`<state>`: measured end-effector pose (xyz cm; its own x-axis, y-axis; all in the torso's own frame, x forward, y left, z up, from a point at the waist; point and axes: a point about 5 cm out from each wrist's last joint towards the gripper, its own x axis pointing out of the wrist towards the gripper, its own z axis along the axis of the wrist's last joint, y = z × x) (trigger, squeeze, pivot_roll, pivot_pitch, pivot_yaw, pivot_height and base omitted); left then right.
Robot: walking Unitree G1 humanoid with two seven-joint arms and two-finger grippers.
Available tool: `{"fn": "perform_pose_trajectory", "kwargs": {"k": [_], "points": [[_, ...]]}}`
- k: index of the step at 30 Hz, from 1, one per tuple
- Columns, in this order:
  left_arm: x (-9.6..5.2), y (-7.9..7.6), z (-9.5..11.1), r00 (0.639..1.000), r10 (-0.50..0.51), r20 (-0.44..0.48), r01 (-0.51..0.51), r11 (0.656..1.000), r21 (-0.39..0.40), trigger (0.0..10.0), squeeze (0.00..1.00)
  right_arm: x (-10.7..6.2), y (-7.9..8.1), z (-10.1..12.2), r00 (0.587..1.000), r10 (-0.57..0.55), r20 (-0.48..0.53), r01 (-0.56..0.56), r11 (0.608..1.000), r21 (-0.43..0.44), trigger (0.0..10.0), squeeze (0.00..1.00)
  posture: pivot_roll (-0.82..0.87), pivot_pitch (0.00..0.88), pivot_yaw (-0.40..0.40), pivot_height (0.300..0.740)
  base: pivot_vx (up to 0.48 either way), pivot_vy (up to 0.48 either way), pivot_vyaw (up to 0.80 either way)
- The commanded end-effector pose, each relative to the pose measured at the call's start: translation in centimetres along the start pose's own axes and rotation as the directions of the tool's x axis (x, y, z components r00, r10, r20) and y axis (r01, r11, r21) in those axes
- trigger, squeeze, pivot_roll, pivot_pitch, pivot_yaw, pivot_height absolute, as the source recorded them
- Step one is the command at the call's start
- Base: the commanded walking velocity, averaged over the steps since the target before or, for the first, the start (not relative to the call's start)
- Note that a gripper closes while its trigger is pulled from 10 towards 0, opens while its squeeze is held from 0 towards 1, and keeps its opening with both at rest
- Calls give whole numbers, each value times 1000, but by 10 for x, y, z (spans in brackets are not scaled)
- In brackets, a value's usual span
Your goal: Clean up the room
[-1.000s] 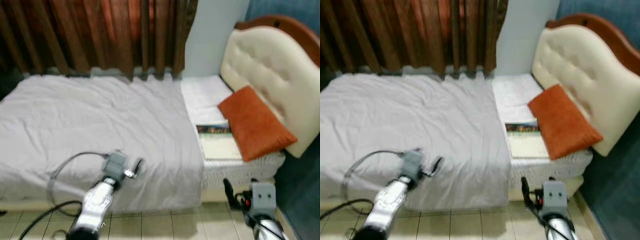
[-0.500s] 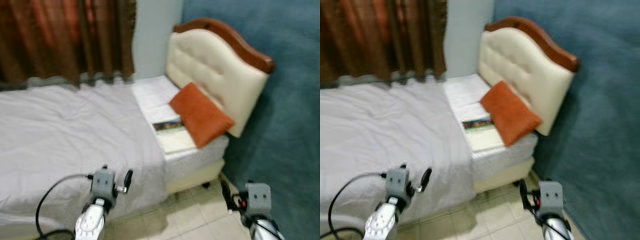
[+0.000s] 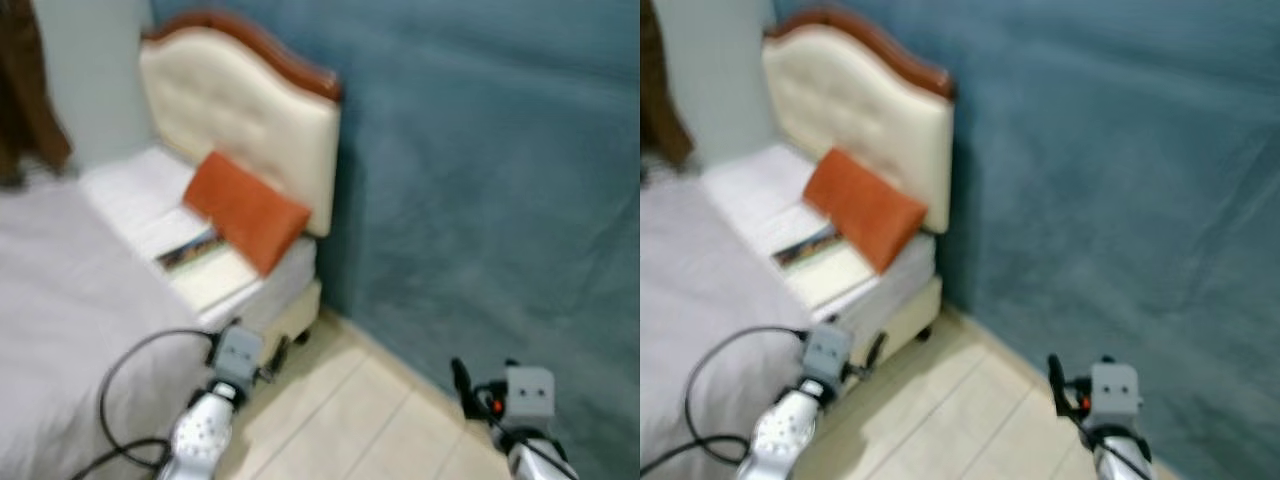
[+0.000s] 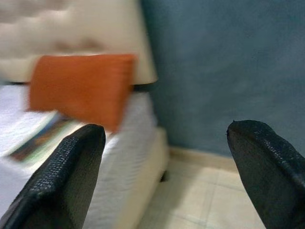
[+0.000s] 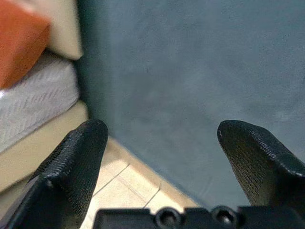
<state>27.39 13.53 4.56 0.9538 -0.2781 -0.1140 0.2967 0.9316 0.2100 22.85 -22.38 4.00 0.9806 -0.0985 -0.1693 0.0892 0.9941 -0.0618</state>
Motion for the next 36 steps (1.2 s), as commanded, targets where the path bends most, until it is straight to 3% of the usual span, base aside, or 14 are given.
{"fn": "perform_pose_trajectory", "kwargs": {"k": [1,2,5,9,11,15,18,21,22,25,36], "points": [[1,6,4,1000,-26,3,26,998,-61,10000,0,0,-1,1,1000,-13,8,13,999,39,10000,0,-66,0,-51,740,0,0,-800],[2,6,8,999,-38,26,39,999,-38,10000,0,-1,-2,1,1000,-17,13,16,997,76,10000,0,-67,0,-50,740,307,-364,-800],[4,7,6,998,-63,12,64,997,-32,10000,0,-1,-1,1,1000,-21,18,19,996,82,10000,0,-77,0,-22,740,324,-351,-800],[8,10,3,996,-91,-15,90,994,-56,10000,0,-3,5,2,999,4,40,-5,999,41,10000,0,-98,0,3,740,331,-344,-800],[9,1,2,993,-115,-17,114,990,-81,10000,0,-5,3,1,999,-2,37,1,999,40,10000,0,-117,0,11,740,334,-341,-800],[10,1,3,995,-98,-17,96,991,-93,10000,0,-7,2,-2,1000,1,29,-2,1000,28,10000,0,-120,0,12,740,333,-342,-600],[-9,16,0,999,26,-39,-30,992,-120,10000,0,-19,6,3,998,58,11,-59,992,111,10000,0,-104,0,12,740,361,-112,0],[-67,15,-12,992,25,-121,-43,988,-151,10000,0,-47,17,0,977,212,-34,-208,973,97,10000,0,-95,0,4,740,0,0,0],[-71,11,-11,991,15,-130,-37,985,-168,10000,0,-48,16,-1,976,213,-40,-208,973,102,10000,0,-88,0,2,740,0,0,0],[-67,8,-4,988,48,-146,-73,982,-176,10000,0,-46,19,-5,967,240,-79,-231,967,111,10000,0,-75,0,-7,740,0,0,0],[-67,8,-4,988,48,-146,-73,982,-176,10000,0,-46,19,-5,967,240,-79,-231,967,111,10000,0,-75,0,-7,740,0,0,0]]}}
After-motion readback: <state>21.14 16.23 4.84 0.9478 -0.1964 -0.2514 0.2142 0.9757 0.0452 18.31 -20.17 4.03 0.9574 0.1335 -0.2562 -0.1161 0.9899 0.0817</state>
